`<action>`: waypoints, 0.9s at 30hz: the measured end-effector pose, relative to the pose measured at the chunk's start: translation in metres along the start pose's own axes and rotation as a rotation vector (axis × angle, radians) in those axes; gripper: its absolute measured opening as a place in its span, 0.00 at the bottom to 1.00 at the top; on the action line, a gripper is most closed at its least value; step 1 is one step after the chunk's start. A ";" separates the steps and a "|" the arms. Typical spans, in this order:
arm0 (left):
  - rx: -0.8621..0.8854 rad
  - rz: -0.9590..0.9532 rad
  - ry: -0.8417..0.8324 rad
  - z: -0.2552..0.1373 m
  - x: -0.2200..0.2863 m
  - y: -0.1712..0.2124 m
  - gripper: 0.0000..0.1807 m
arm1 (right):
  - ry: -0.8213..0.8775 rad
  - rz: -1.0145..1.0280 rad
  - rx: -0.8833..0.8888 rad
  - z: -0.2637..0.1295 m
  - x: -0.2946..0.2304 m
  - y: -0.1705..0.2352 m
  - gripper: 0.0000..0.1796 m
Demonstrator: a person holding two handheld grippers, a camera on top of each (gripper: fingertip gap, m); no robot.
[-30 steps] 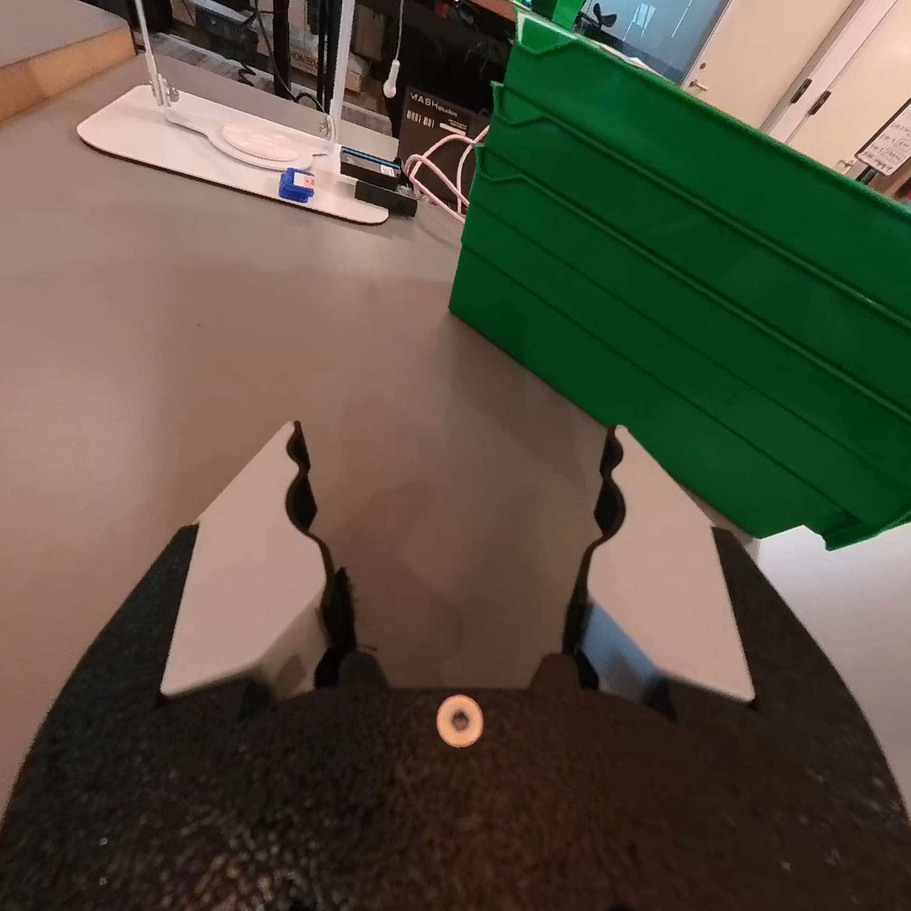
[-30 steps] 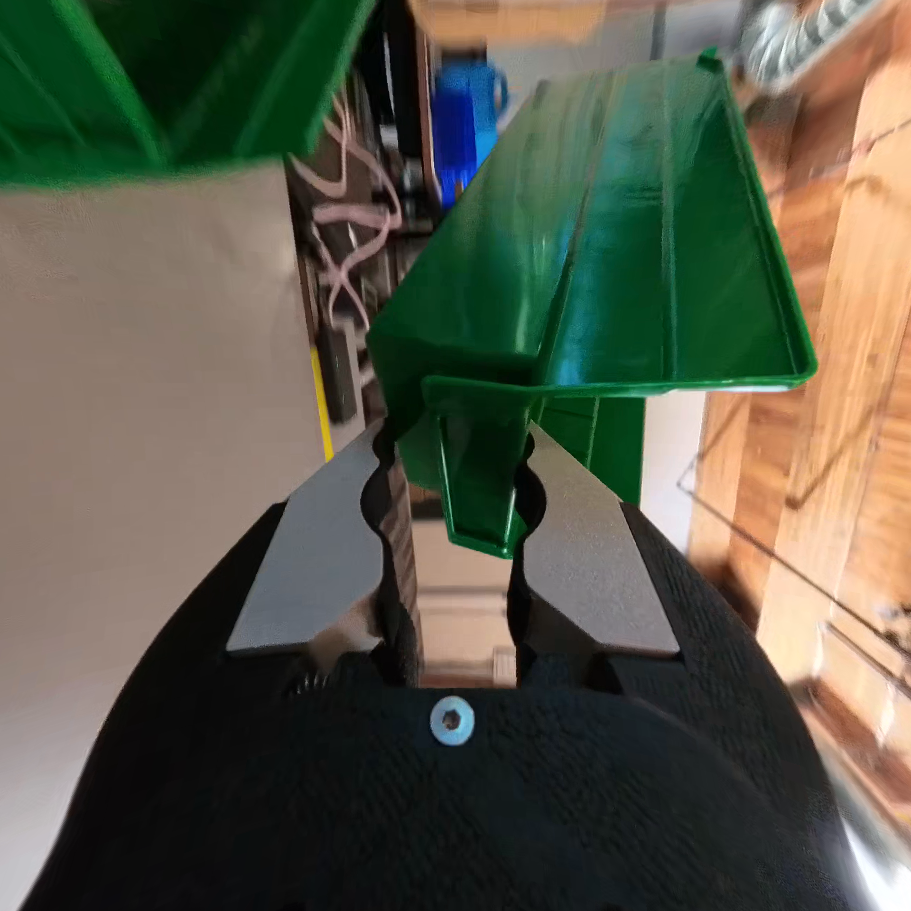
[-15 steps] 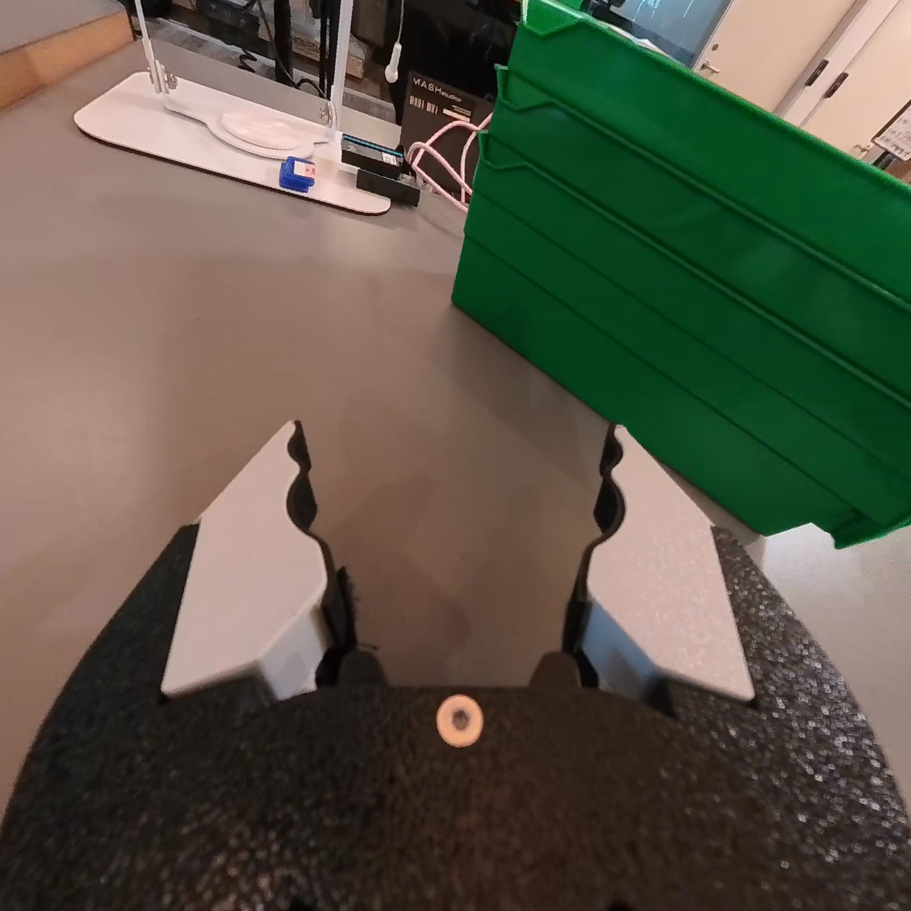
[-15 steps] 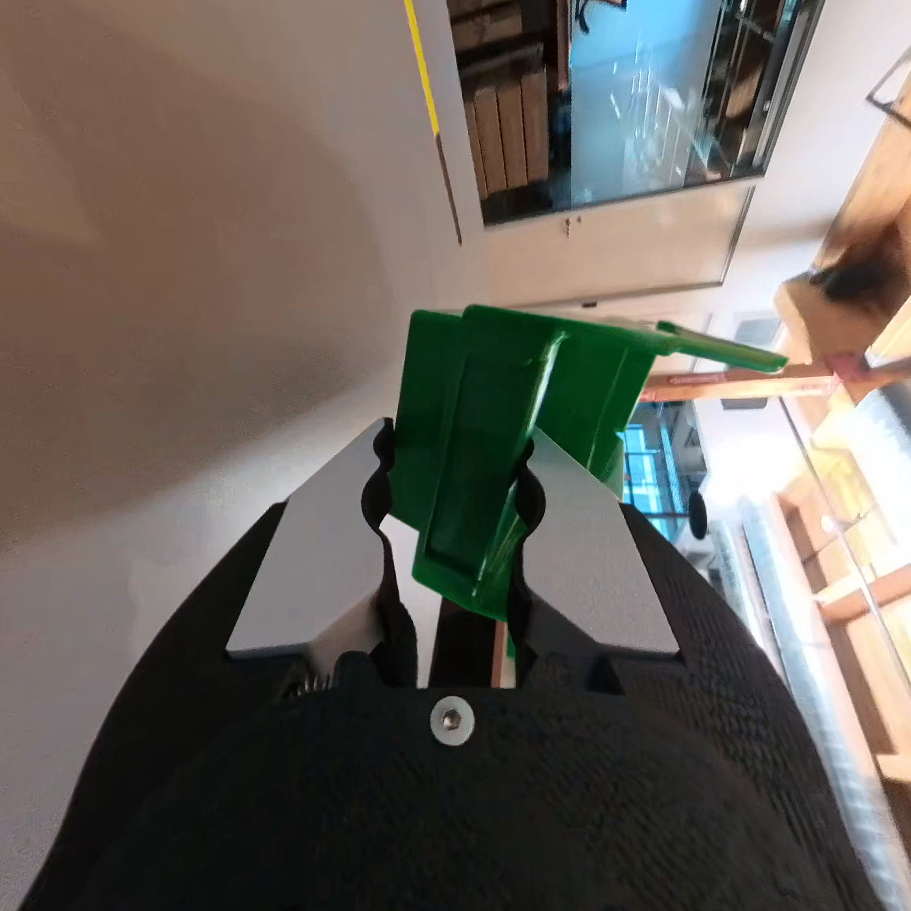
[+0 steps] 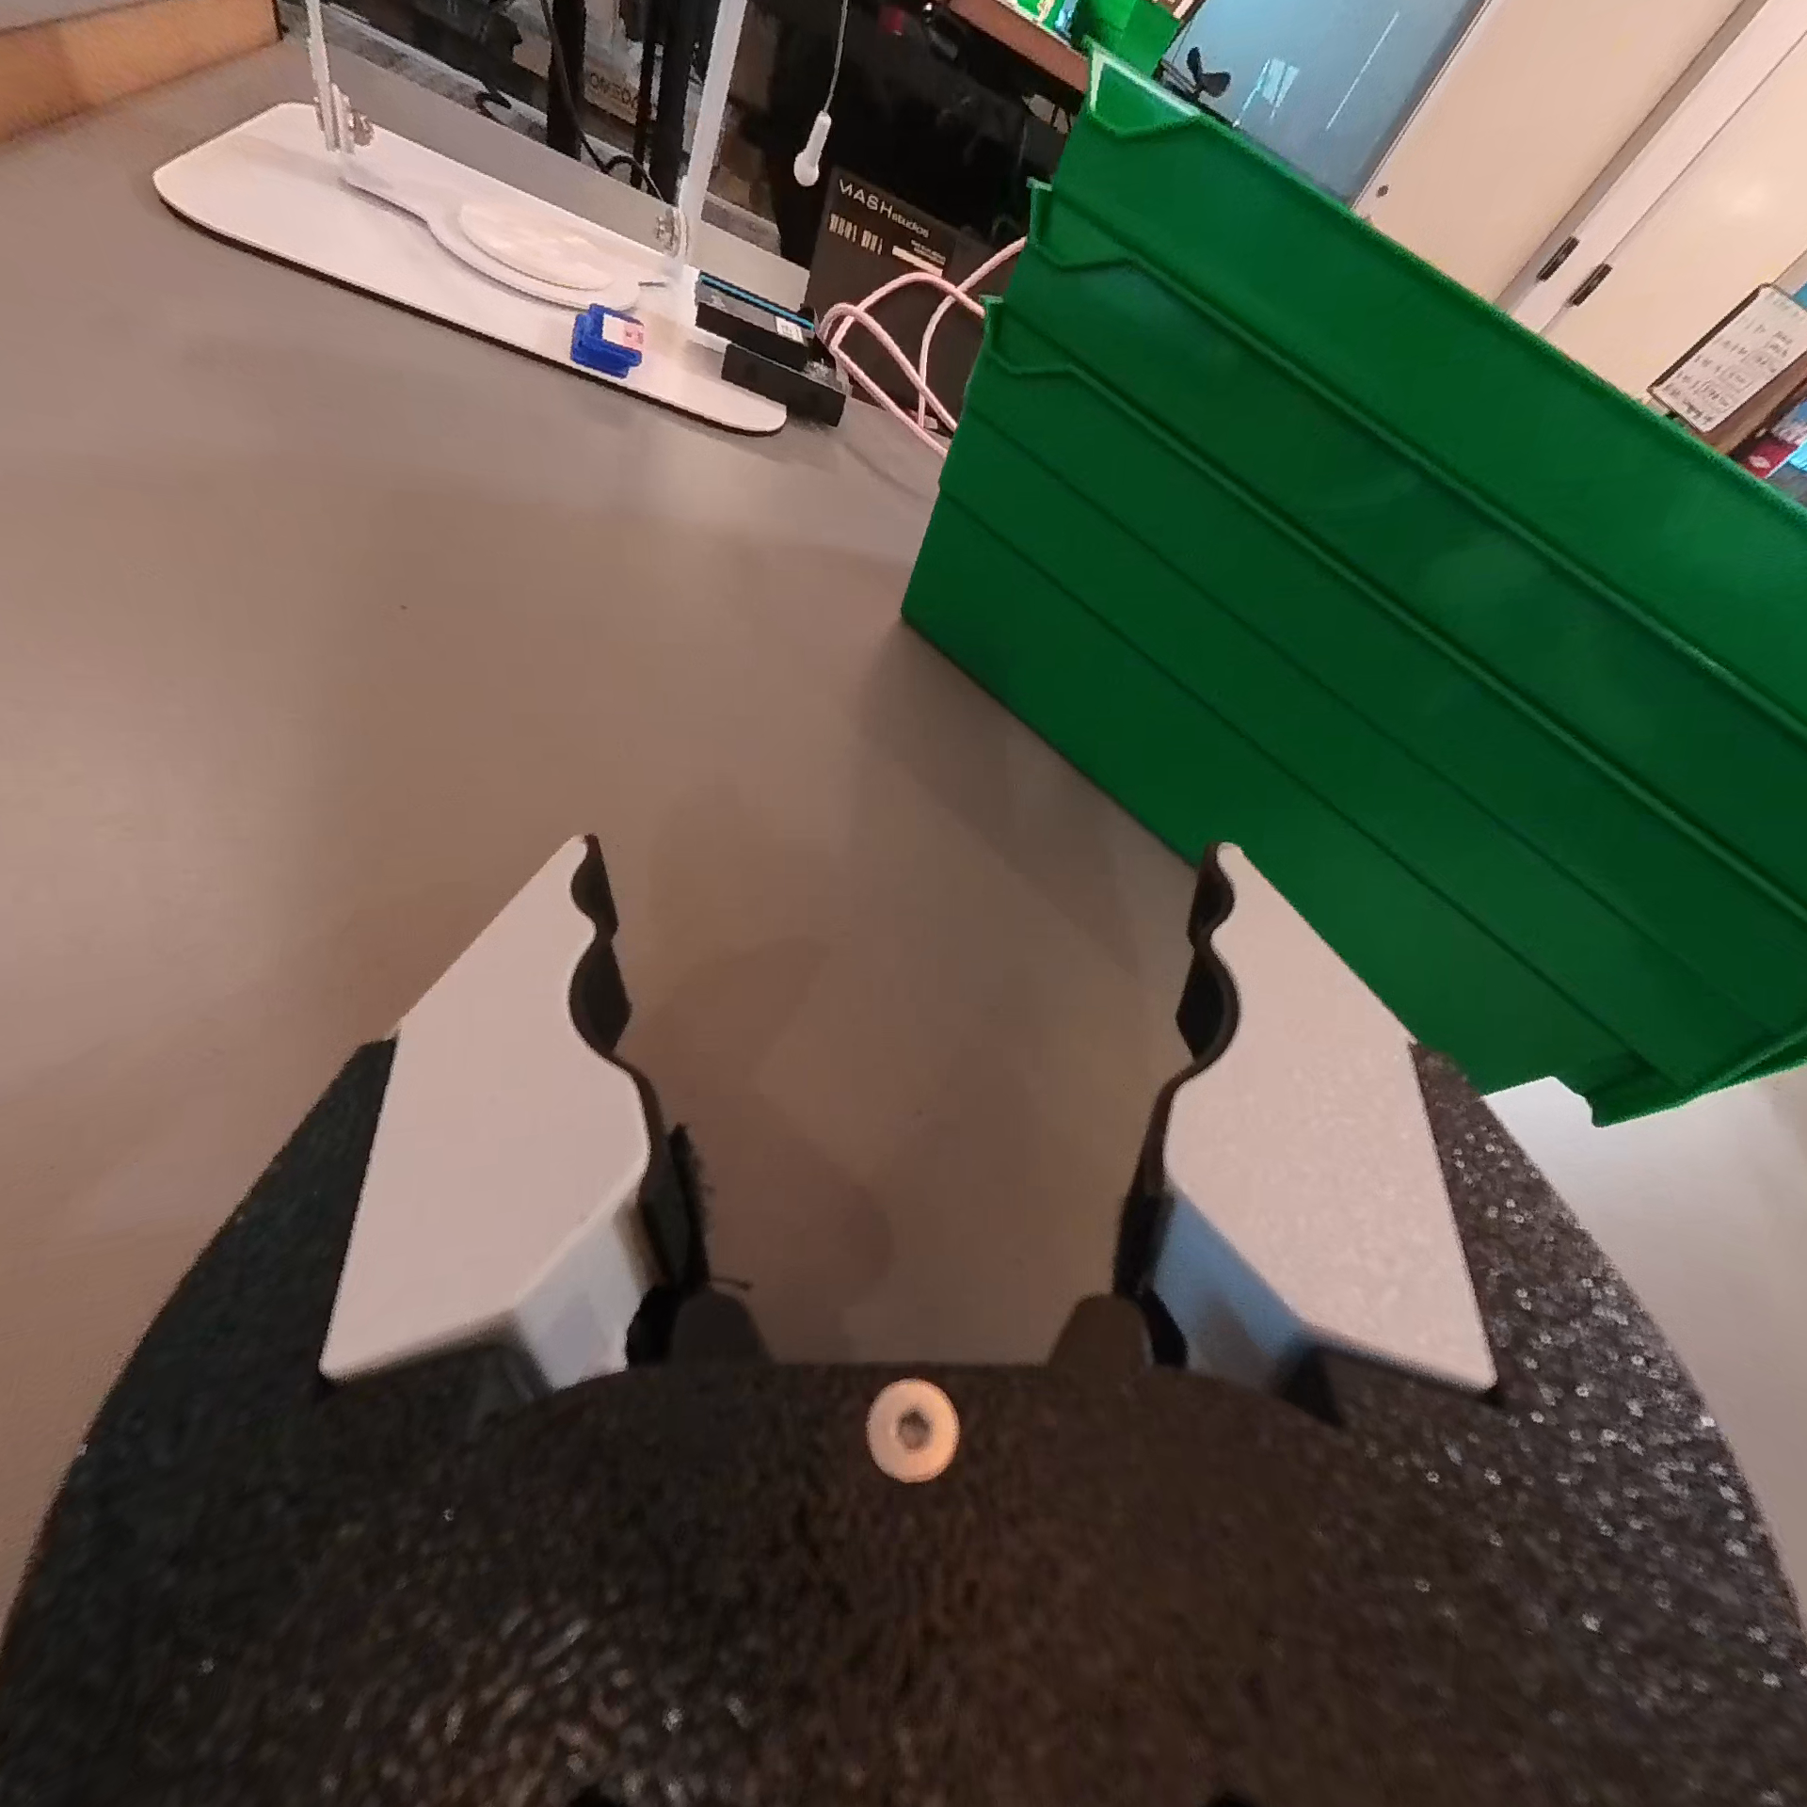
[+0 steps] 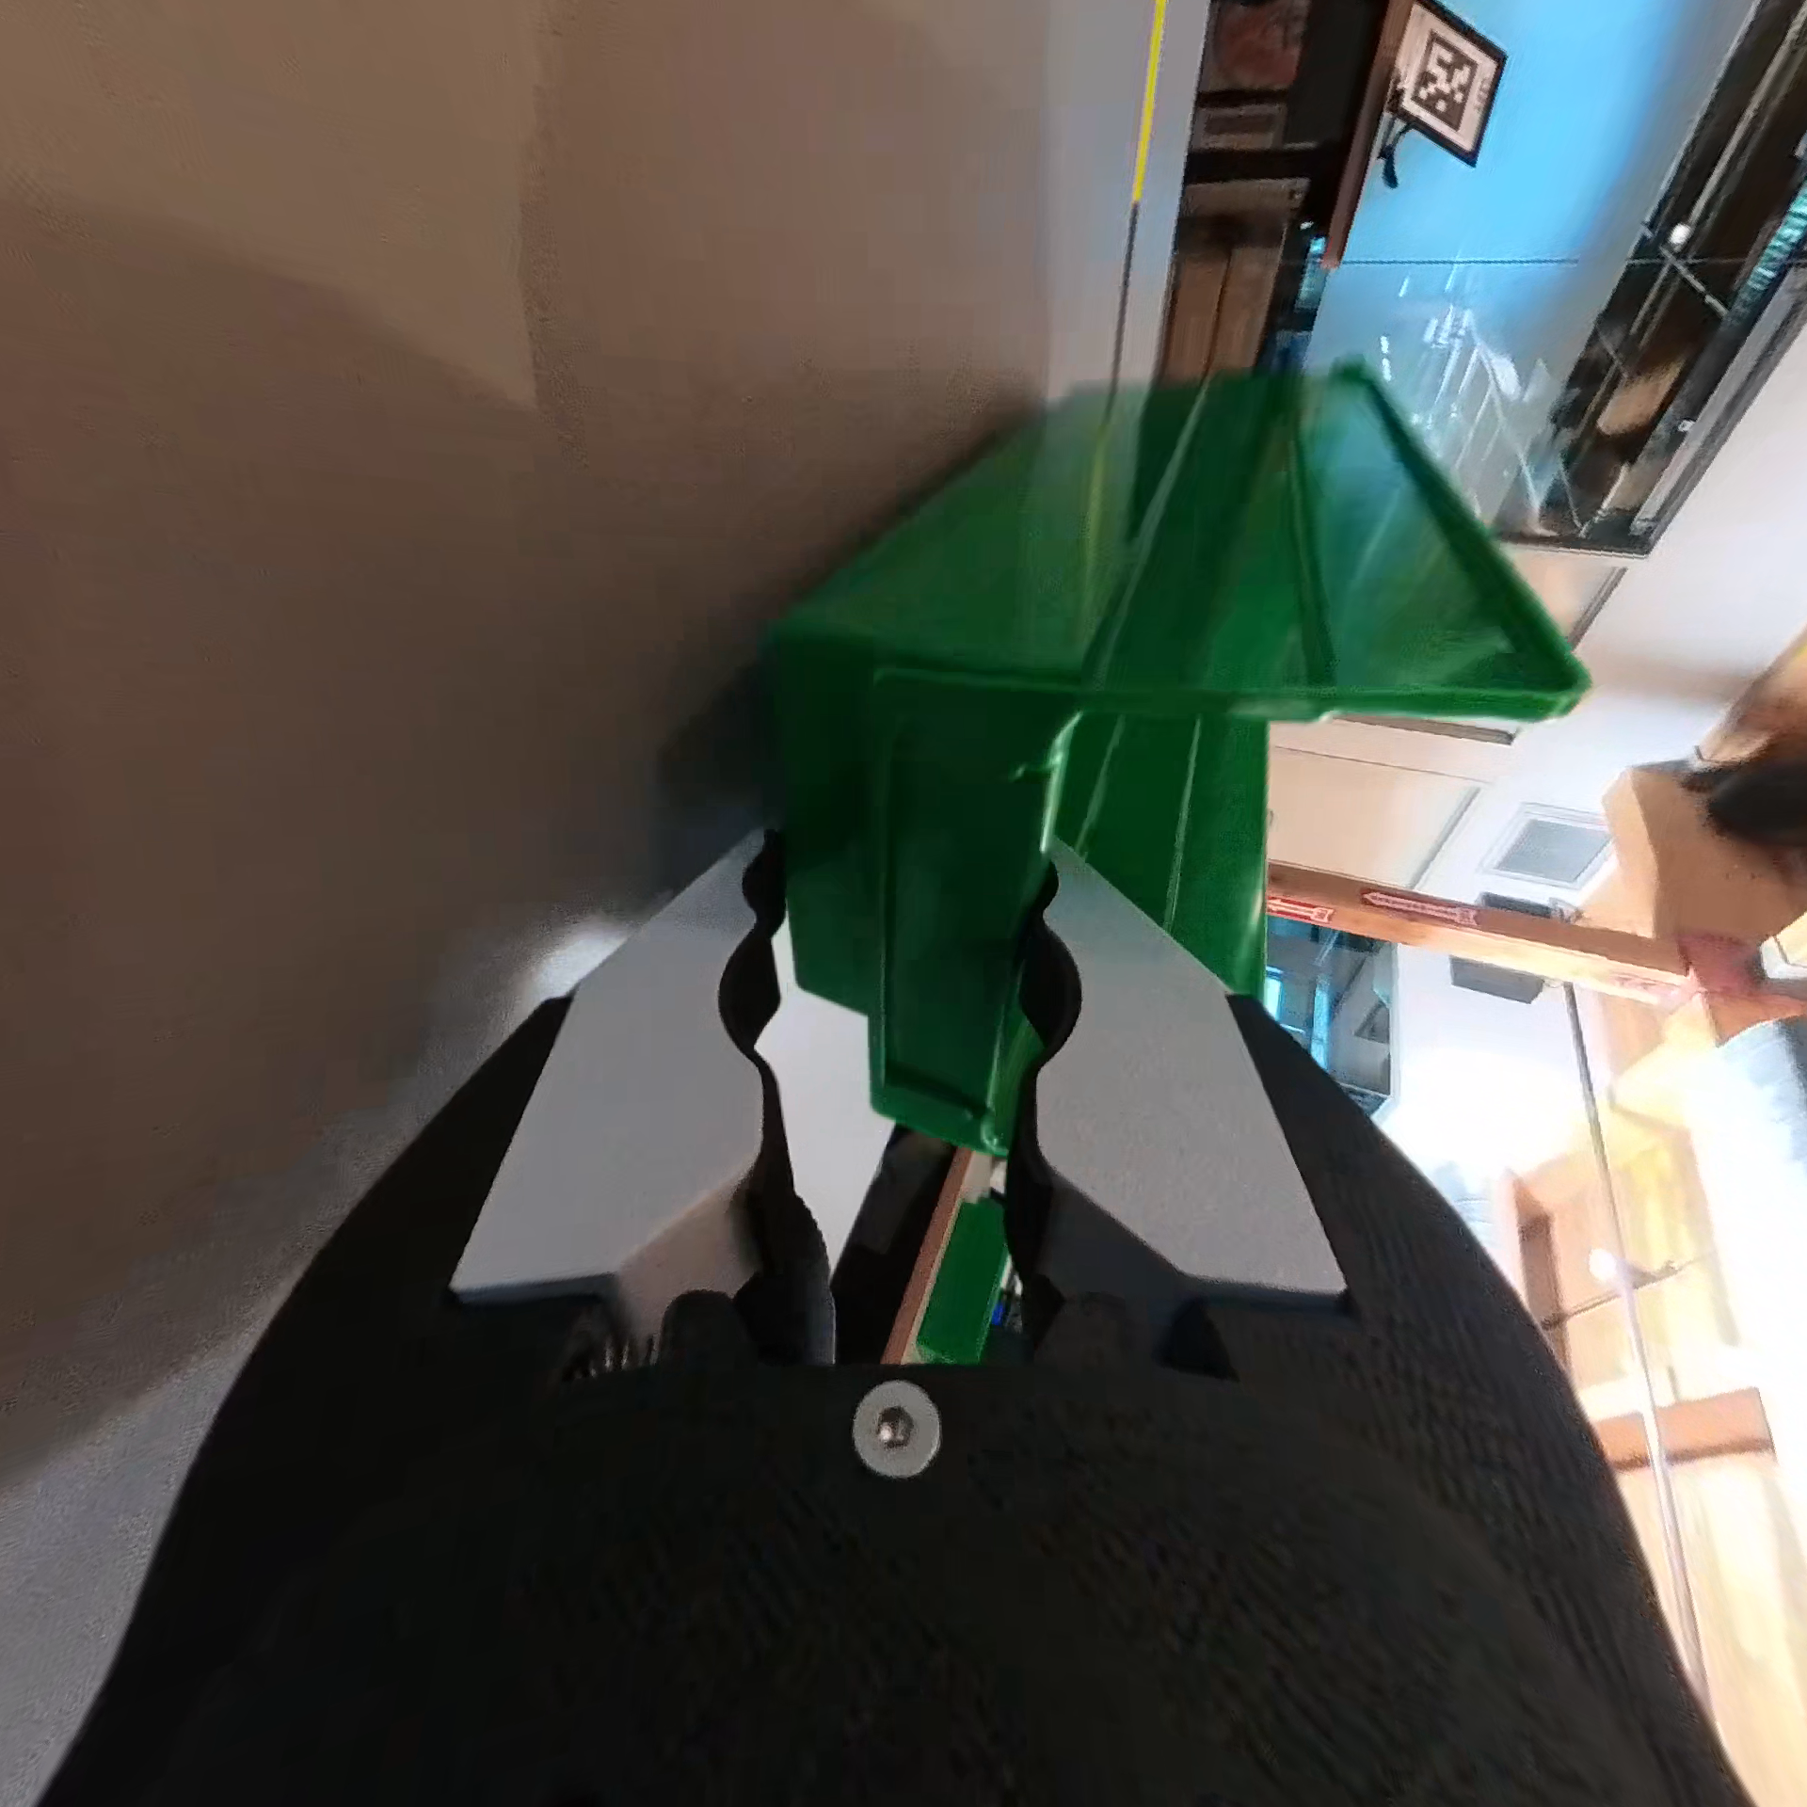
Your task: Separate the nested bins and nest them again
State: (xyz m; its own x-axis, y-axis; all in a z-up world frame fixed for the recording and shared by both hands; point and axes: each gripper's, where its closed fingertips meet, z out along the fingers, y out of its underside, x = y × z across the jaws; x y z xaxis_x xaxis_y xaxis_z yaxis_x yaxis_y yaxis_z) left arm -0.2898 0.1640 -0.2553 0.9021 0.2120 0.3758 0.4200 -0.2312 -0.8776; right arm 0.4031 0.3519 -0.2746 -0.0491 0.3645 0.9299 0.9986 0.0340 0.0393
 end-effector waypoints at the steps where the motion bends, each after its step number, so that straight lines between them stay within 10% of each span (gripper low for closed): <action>1: -0.001 0.002 0.001 0.000 0.000 0.000 0.64 | -0.017 -0.009 0.001 0.002 -0.001 -0.001 0.26; 27: 0.009 -0.027 0.033 -0.001 0.002 -0.001 0.60 | -0.070 0.022 -0.185 -0.001 -0.009 -0.009 0.24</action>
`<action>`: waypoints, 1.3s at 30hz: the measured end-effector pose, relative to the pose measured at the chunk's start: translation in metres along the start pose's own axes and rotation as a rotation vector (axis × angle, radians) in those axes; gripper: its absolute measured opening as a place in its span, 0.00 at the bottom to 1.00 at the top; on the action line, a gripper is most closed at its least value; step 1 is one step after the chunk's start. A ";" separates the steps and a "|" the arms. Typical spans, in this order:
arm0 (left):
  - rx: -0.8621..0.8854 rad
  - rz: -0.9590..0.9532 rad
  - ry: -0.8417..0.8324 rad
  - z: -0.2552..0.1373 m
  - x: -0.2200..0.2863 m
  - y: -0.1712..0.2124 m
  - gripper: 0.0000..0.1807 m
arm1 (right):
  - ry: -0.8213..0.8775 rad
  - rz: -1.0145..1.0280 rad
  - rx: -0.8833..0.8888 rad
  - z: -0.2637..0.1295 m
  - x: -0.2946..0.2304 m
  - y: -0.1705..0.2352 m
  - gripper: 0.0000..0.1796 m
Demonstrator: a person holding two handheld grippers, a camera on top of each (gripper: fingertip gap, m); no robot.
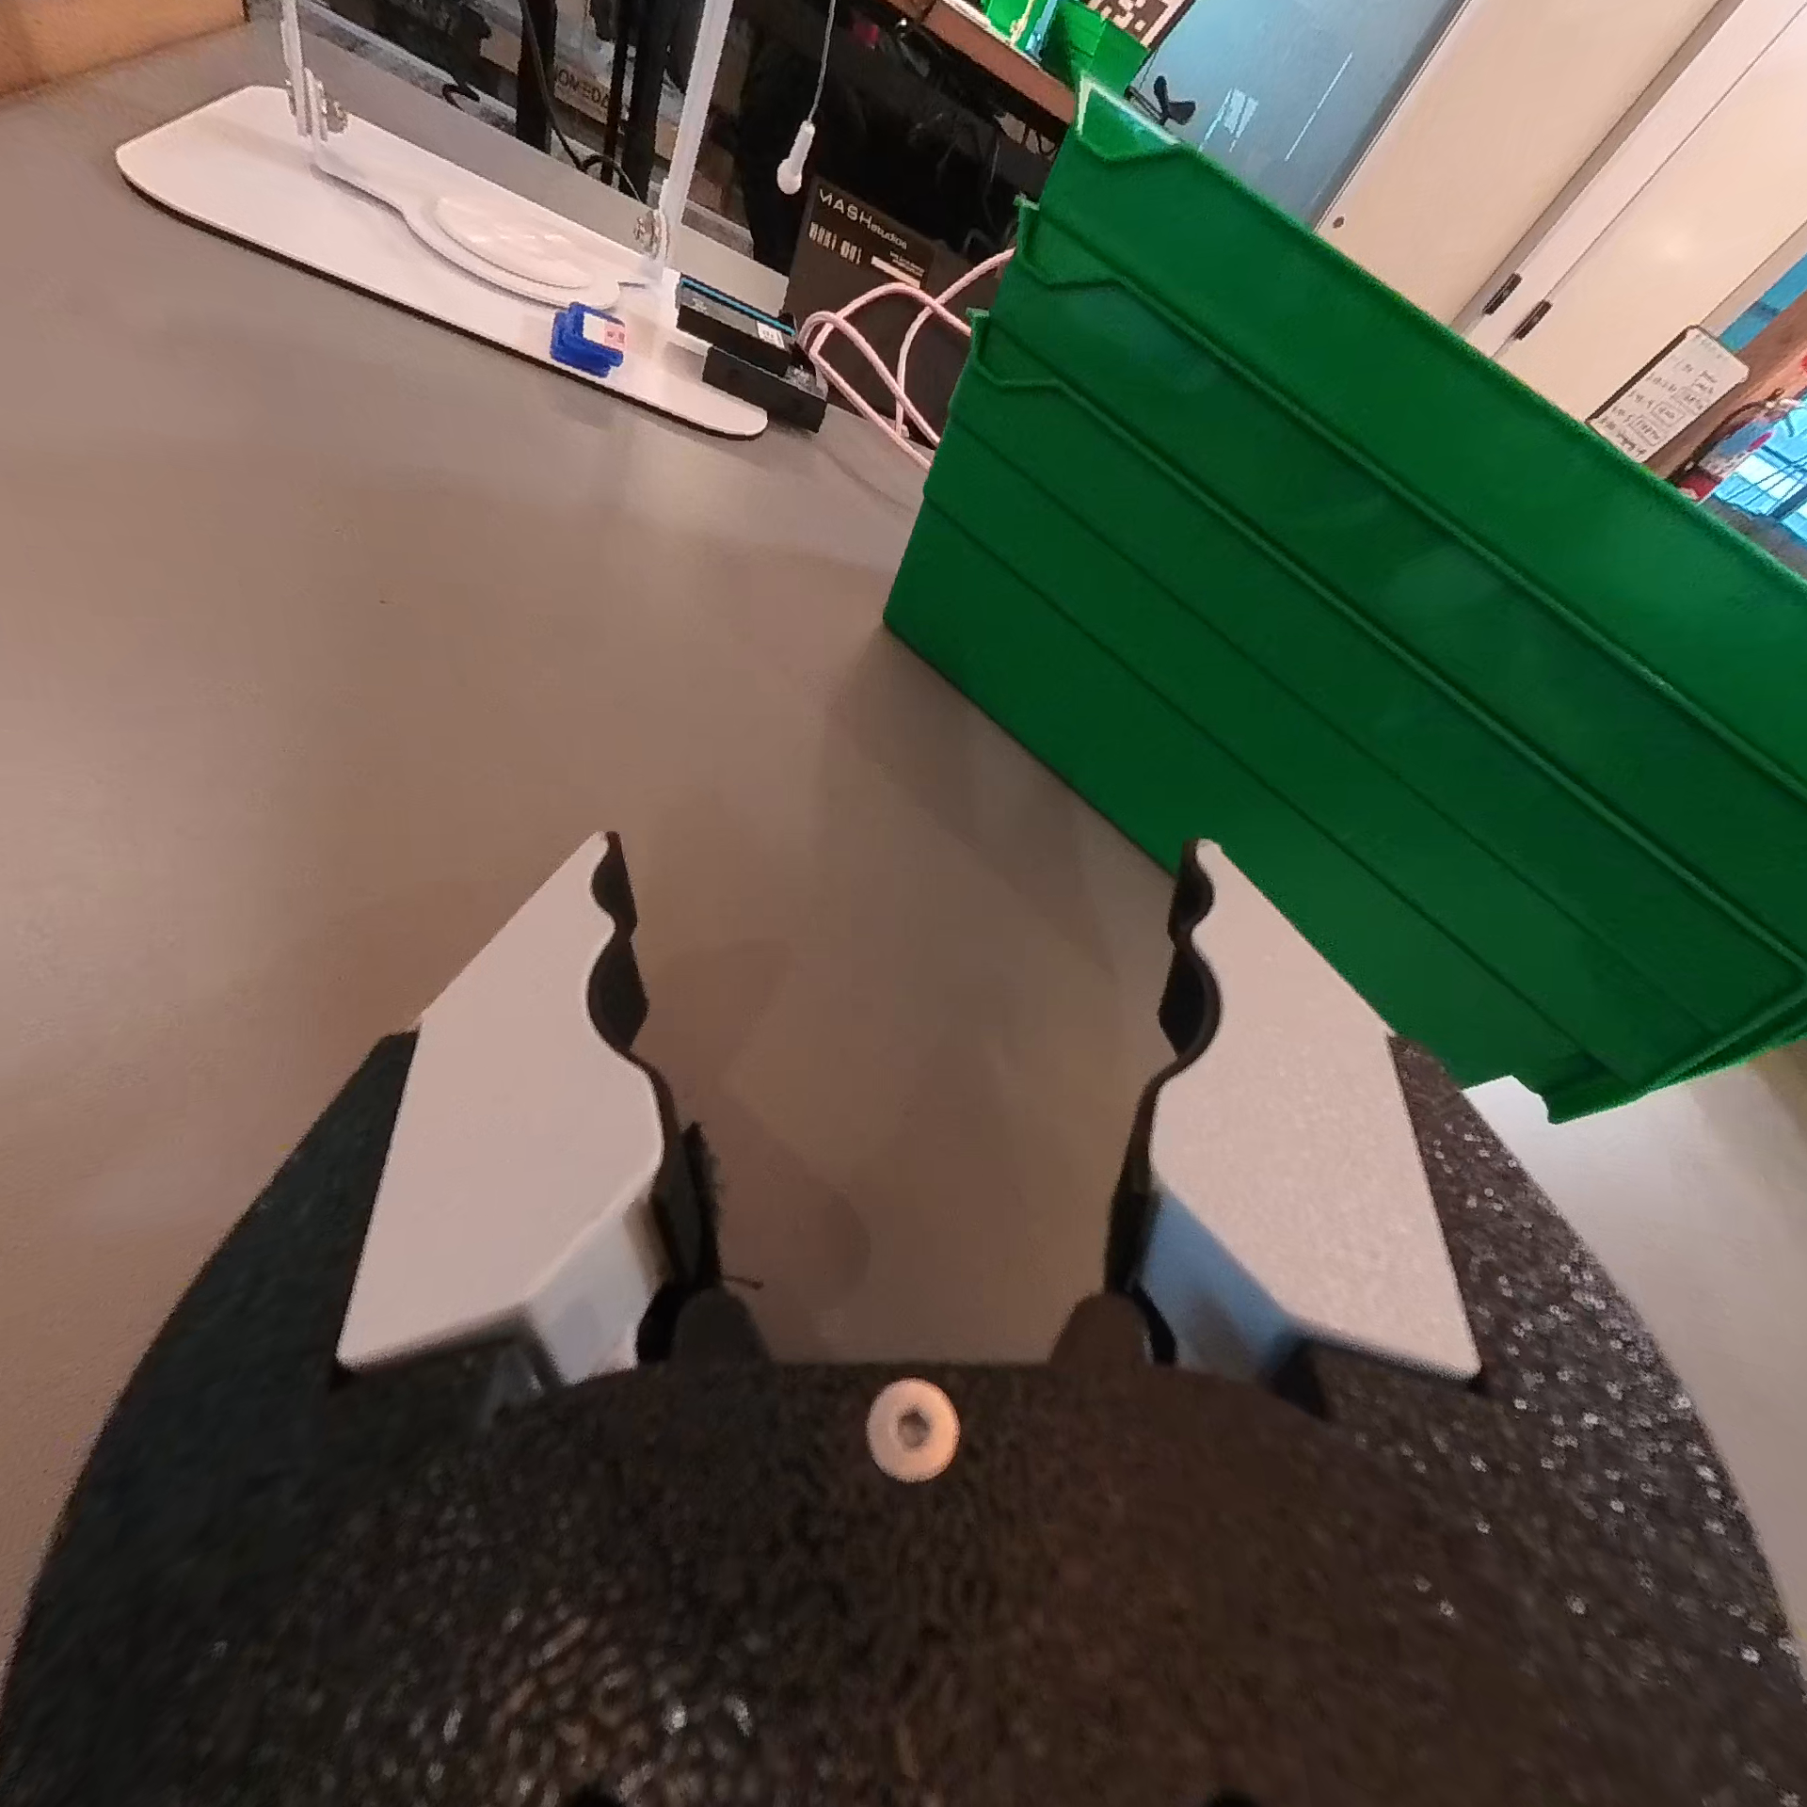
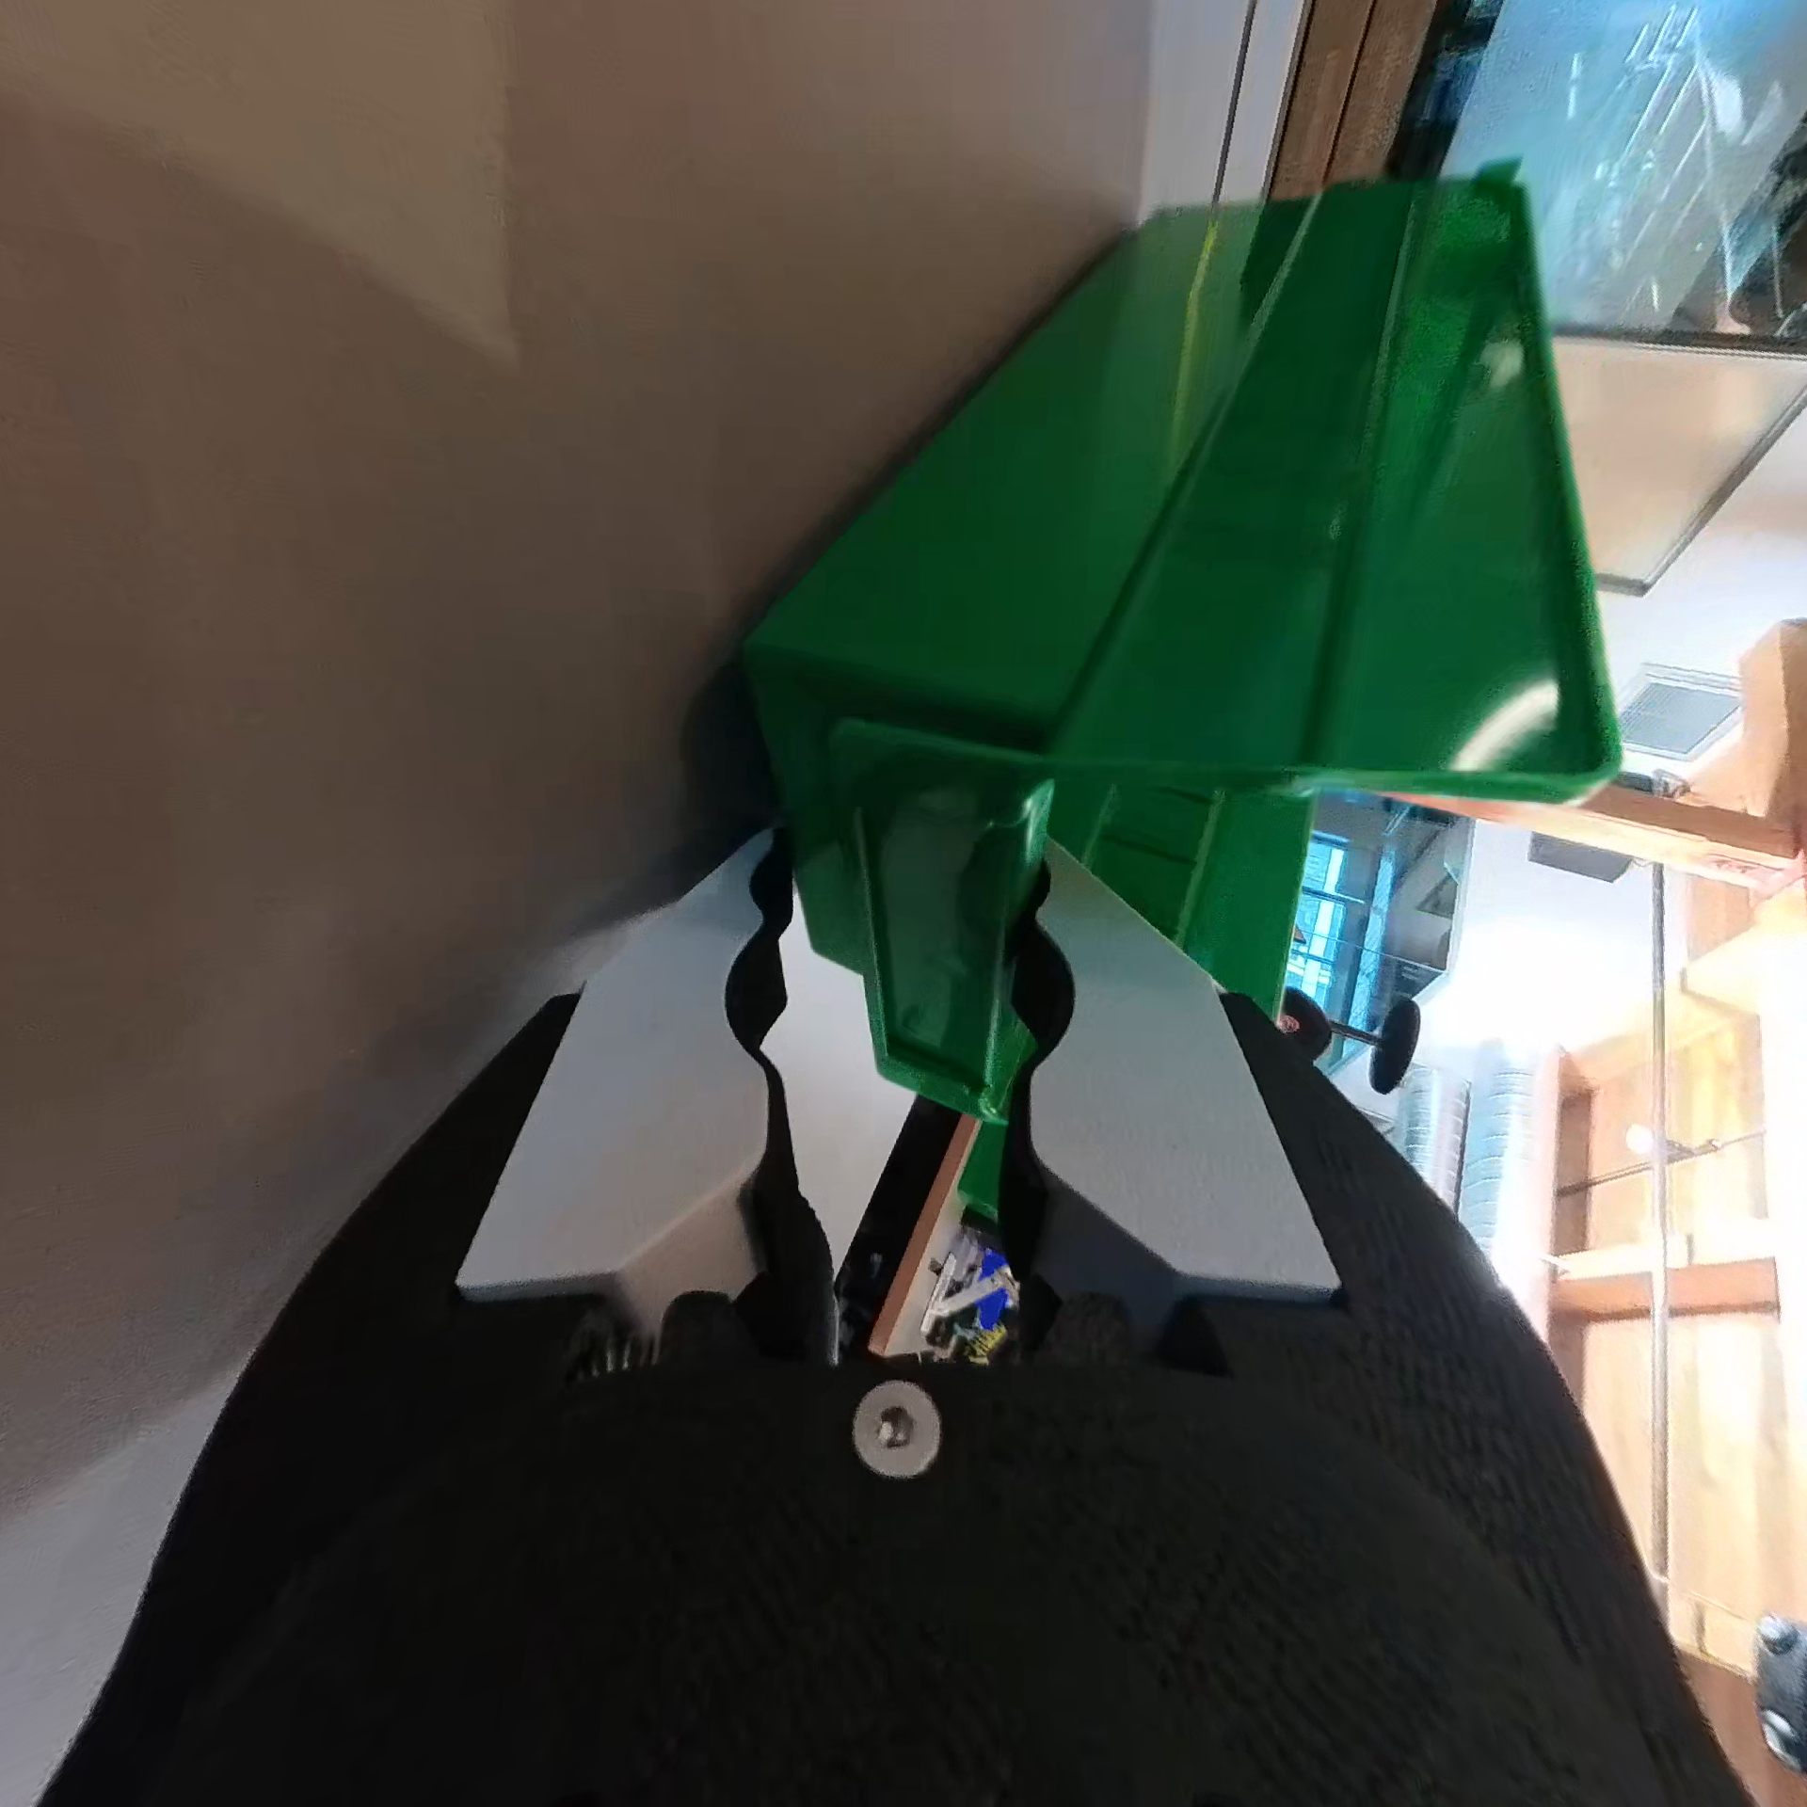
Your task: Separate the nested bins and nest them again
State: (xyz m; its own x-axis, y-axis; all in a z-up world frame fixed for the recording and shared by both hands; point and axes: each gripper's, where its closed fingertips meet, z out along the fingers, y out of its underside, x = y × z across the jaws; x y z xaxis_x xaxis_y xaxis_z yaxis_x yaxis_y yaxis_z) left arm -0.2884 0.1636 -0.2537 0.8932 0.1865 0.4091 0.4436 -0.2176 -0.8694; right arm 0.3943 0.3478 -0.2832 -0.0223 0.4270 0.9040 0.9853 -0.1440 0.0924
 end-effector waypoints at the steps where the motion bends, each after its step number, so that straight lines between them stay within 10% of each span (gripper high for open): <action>1: 0.002 0.000 0.000 0.000 0.000 0.000 0.60 | 0.001 -0.004 -0.005 0.001 0.000 0.001 0.24; 22: 0.004 -0.011 0.003 0.000 -0.001 -0.001 0.60 | 0.048 -0.185 -0.056 0.014 0.017 0.029 0.25; 39: 0.046 -0.004 0.062 -0.003 0.010 -0.005 0.56 | -0.023 0.101 -0.038 -0.035 0.037 0.058 0.35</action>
